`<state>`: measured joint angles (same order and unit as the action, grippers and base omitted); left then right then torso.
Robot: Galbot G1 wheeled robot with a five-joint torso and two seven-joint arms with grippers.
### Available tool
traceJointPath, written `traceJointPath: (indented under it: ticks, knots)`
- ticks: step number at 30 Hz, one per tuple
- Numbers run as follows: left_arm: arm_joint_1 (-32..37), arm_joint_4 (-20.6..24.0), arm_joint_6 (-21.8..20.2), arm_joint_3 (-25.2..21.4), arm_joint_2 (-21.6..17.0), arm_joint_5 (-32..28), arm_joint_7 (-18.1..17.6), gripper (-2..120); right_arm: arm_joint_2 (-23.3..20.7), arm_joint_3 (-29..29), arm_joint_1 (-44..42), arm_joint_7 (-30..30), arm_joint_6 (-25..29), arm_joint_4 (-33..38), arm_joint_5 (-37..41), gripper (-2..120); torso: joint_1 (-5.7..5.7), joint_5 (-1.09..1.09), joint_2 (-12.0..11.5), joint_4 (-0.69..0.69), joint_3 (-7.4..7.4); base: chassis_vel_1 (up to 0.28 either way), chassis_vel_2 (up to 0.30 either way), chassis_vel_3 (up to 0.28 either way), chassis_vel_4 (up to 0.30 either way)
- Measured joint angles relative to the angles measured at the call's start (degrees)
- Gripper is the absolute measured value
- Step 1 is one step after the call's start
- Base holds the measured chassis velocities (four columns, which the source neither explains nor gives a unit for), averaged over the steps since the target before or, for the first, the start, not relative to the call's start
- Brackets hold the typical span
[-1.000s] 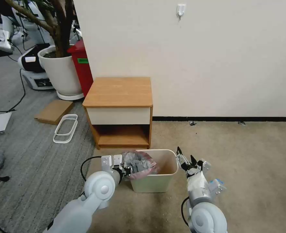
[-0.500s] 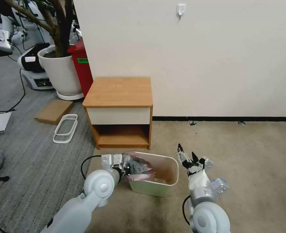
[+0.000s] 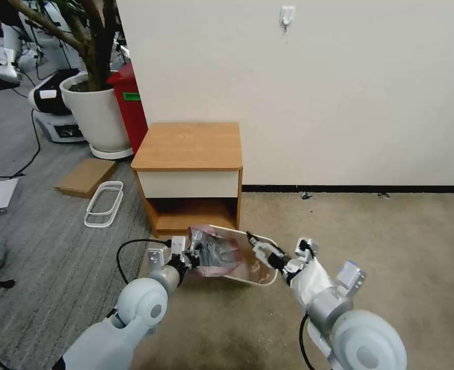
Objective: Pick up the garbage bag from the table and place it over the trash can.
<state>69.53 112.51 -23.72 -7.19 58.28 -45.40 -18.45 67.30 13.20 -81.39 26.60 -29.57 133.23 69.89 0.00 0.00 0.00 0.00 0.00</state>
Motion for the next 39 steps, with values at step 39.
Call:
traceJointPath:
  ticks: [39]
  knots:
    - [4.90,3.73,5.24,-3.10,-0.63,6.45,5.81,7,1.55,-14.91,22.97,8.85,-1.47,-25.08,5.18,98,0.00,0.00,0.00,0.00,0.01,0.000,0.000,0.000,0.000]
